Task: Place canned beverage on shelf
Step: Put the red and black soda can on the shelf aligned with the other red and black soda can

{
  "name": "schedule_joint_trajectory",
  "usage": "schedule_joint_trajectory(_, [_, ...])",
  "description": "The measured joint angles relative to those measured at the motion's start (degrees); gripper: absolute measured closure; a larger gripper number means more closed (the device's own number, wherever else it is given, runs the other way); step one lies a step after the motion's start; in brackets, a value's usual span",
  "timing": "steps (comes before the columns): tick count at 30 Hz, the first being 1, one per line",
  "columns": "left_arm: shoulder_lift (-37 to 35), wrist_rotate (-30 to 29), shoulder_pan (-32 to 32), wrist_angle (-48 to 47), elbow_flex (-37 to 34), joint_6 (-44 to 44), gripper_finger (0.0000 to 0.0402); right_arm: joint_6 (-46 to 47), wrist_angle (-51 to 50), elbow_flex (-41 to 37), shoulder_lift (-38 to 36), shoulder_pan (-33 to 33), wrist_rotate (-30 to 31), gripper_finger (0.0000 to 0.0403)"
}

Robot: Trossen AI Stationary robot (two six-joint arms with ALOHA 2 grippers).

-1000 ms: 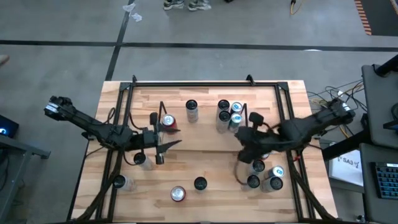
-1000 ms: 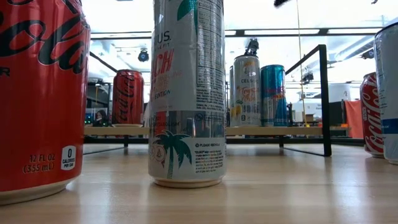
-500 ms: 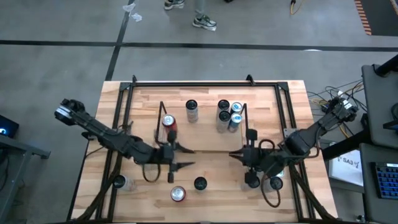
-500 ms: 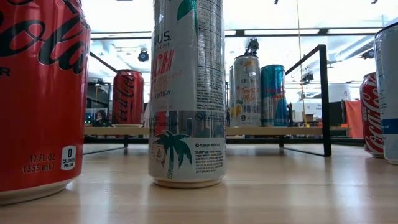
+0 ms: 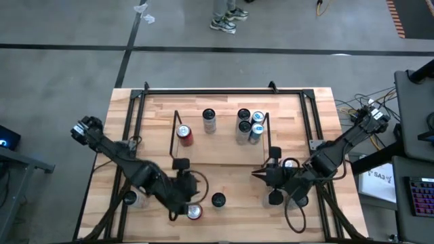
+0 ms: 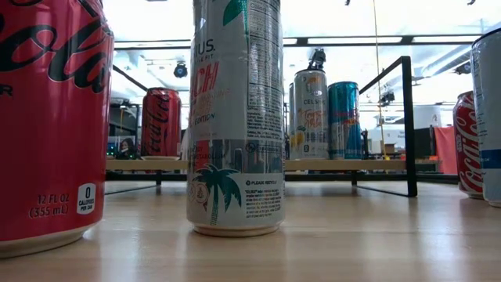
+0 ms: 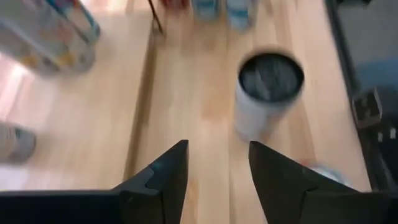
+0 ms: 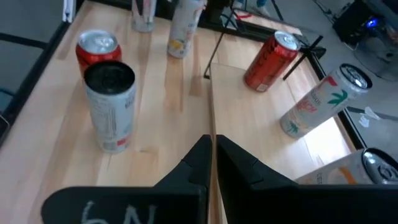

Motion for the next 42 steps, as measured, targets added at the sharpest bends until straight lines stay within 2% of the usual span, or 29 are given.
schedule_joint_trajectory(4, [2.34,0.57,-1.47,-5.39,2.20,-5.09,0.0249,0.06,1.34,-1.92,0.00,0.02,1.59,0.0390])
schedule_joint_trajectory(9, [5.21,5.71,-2.14,-5.76,3.65,-9.43,0.0249,0.43,3.16,-3.66,-0.02,-0.02,4.17,0.0390])
schedule_joint_trajectory(17, [6.17,8.48,-2.51,-5.13,4.10,-16.62,0.0239,-0.04,4.21,-4.22,0.00,-0.11,4.22,0.0390])
schedule_joint_trajectory(22, [6.27,8.64,-3.03,-3.23,4.10,-18.24,0.0194,-1.09,4.55,-4.22,0.00,-0.13,4.28,0.0390])
schedule_joint_trajectory(26, [6.40,7.94,-4.28,-3.15,4.06,-17.66,0.0124,-1.65,5.78,-4.22,0.00,-0.13,4.29,0.0390])
schedule_joint_trajectory(29, [6.40,4.56,-5.28,-2.99,3.99,-17.18,0.0063,-1.59,5.78,-4.22,0.02,-0.13,4.28,0.0390])
schedule_joint_trajectory(32, [6.40,3.63,-5.41,-2.43,3.43,-17.14,0.0016,-1.51,6.08,-4.22,0.02,-0.13,4.28,0.0390])
schedule_joint_trajectory(34, [6.42,4.11,-5.37,-1.31,2.79,-17.14,0.0008,-1.48,6.20,-4.22,0.02,-0.13,4.26,0.0390])
schedule_joint_trajectory(42, [6.42,4.92,-6.03,6.69,-1.43,-17.12,0.0024,-1.61,7.03,-4.22,0.04,-0.13,4.22,0.0390])
